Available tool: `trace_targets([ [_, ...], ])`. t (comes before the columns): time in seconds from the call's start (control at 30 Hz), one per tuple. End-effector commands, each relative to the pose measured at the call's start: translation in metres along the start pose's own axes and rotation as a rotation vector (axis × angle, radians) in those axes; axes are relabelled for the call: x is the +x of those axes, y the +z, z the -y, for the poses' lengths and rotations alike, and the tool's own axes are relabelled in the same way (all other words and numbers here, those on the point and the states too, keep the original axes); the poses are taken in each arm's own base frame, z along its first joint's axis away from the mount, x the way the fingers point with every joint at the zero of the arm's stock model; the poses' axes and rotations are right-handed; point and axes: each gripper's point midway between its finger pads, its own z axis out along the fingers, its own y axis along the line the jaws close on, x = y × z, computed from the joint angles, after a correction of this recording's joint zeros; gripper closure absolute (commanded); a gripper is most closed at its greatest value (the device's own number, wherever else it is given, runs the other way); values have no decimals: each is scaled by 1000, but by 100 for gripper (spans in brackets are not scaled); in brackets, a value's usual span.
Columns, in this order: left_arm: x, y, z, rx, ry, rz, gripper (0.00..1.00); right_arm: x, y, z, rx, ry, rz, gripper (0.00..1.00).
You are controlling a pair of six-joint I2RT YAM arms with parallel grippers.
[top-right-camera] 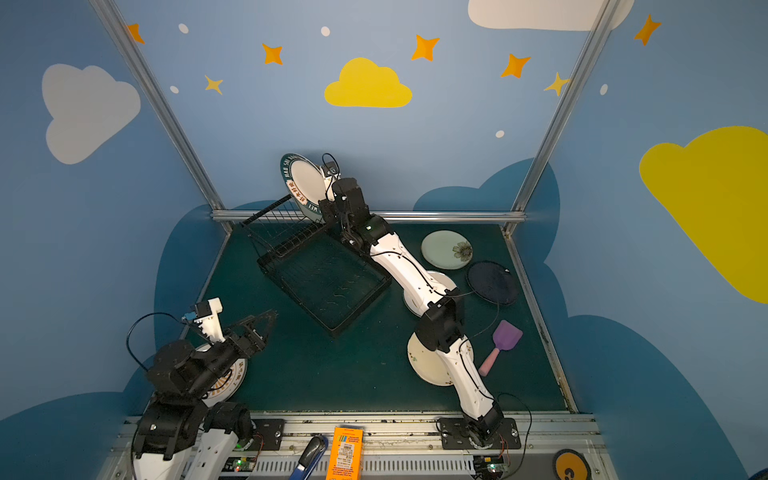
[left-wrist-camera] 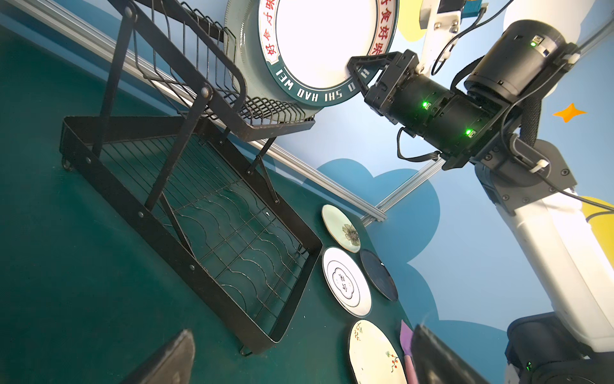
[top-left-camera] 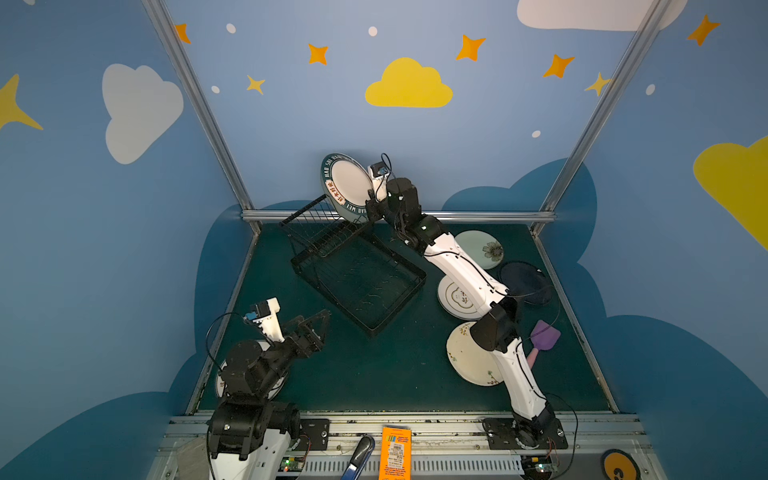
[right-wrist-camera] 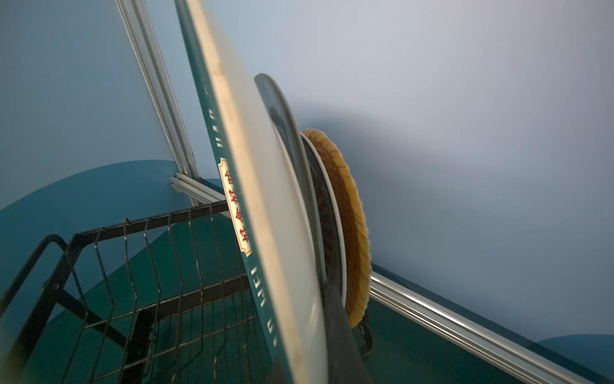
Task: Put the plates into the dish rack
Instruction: 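Lower the plate into the rack slot beside the pale green plate, right gripper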
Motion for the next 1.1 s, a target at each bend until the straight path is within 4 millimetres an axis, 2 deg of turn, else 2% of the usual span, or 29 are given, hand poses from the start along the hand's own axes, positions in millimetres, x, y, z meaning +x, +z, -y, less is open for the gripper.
trace_targets([
  [0.0, -4, 1, 4, 19, 7, 14, 0, -31, -4, -8, -11, 23, 108, 100],
  [0.2, -4, 0, 5, 26, 8, 16, 0, -24, -1, -12, -4, 0, 95, 100],
  [0.63, -5, -2, 7, 35, 12, 26, 0, -42, -16, -36, 26, -87, 164, 100],
  [1.07, -6, -5, 9, 44, 17, 38, 0, -37, -15, -45, 41, -80, 167, 100],
])
